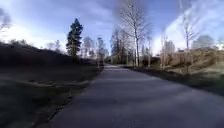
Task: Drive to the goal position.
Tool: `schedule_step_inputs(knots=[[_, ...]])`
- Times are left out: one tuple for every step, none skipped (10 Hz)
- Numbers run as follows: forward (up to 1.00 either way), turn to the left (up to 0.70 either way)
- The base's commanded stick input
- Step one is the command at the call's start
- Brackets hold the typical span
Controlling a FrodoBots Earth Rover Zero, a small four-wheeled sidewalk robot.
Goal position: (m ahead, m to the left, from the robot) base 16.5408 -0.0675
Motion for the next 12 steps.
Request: schedule_step_inputs(knots=[[1.00,0.00],[1.00,0.00],[1.00,0.00],[1.00,0.00],[1.00,0.00],[1.00,0.00],[1.00,0.00],[1.00,0.00],[1.00,0.00],[1.00,0.00],[1.00,0.00],[1.00,0.00]])
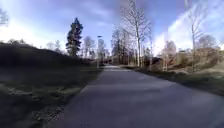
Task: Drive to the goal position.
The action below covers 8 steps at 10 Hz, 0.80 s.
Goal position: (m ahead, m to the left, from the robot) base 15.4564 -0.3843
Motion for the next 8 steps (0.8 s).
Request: schedule_step_inputs(knots=[[1.00,0.00],[1.00,0.00],[1.00,0.00],[1.00,0.00],[1.00,0.00],[1.00,0.00],[1.00,0.00],[1.00,0.00]])
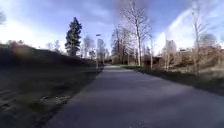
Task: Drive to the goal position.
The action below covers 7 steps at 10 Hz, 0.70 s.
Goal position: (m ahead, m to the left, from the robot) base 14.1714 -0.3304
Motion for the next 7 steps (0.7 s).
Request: schedule_step_inputs(knots=[[1.00,0.00],[1.00,0.00],[1.00,0.00],[1.00,0.00],[1.00,0.00],[1.00,0.00],[1.00,0.00]])
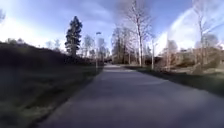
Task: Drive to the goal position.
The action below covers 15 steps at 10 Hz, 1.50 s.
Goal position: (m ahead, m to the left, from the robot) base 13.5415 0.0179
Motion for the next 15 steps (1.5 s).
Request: schedule_step_inputs(knots=[[1.00,0.00],[1.00,0.00],[1.00,0.00],[1.00,0.00],[1.00,0.00],[1.00,0.00],[1.00,0.00],[1.00,0.00],[1.00,0.00],[1.00,0.00],[1.00,0.00],[1.00,0.00],[1.00,0.00],[1.00,0.00],[1.00,0.00]])
